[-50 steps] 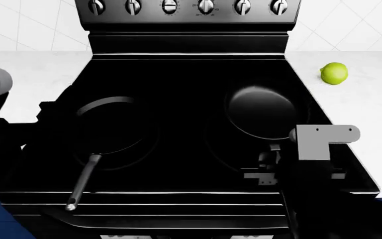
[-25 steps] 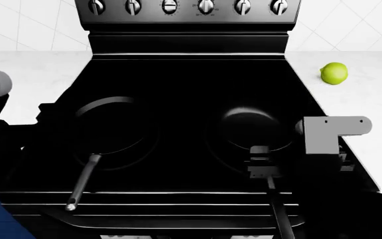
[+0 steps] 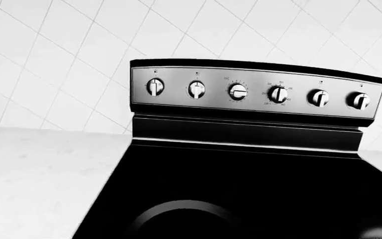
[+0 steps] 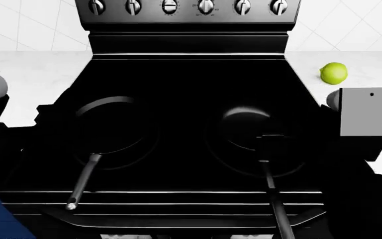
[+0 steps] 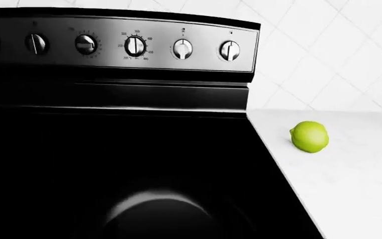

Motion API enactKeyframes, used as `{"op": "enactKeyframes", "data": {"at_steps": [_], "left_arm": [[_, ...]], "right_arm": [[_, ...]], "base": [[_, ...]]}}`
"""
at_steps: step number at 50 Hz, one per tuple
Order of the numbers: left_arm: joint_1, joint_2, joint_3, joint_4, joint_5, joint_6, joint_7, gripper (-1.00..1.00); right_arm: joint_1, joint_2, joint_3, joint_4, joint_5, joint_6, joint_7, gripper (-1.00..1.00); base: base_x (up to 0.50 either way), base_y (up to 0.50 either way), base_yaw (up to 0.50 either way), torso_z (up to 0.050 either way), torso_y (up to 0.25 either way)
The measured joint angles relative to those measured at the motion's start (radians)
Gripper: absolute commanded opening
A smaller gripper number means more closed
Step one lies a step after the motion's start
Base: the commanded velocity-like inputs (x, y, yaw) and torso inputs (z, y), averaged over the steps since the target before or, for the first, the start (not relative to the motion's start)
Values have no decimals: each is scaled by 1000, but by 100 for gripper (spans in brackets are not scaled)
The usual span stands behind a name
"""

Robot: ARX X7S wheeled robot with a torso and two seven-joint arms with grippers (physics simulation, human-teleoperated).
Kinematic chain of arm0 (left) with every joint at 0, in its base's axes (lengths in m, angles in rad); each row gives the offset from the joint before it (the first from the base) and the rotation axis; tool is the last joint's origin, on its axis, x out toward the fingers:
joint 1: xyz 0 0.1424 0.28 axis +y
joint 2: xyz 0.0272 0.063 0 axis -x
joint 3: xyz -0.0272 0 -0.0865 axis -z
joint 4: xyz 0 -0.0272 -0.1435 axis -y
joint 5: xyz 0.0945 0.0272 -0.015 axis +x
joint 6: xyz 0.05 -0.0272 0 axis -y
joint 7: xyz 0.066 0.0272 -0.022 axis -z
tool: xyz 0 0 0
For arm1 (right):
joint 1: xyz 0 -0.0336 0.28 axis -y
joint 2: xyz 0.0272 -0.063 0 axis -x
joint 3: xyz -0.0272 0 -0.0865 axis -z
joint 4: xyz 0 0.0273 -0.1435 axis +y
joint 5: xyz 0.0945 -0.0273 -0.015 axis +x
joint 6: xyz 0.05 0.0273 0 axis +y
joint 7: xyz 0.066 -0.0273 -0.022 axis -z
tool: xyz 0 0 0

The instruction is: Place both pans onto different burners. Then place the lemon and the lamb chop on different pans.

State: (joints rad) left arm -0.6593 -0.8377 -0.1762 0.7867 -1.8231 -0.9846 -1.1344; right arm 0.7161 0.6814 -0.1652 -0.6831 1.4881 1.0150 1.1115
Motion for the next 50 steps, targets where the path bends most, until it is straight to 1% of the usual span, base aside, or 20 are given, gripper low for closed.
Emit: {"op": "enactKeyframes", "data": {"at_steps": [8,16,29,50], "left_arm": [[36,13,-25,12,23,8,20,100],[64,18,-45,21,34,16,33,100],[87,22,-61,23,45,24,44,100],[77,21,-51,20,40,34,37,100]], "right_arm": [[12,13,11,-28,19,-2,18,100],[11,21,24,-51,21,-14,22,100],[-5,22,46,-52,31,-42,23,100],[0,33,62,-56,45,-63,23,100]], "base": [[-486,0,0,0,1],[0,0,0,0,0],[0,-500,0,0,0],[0,-500,0,0,0]]}}
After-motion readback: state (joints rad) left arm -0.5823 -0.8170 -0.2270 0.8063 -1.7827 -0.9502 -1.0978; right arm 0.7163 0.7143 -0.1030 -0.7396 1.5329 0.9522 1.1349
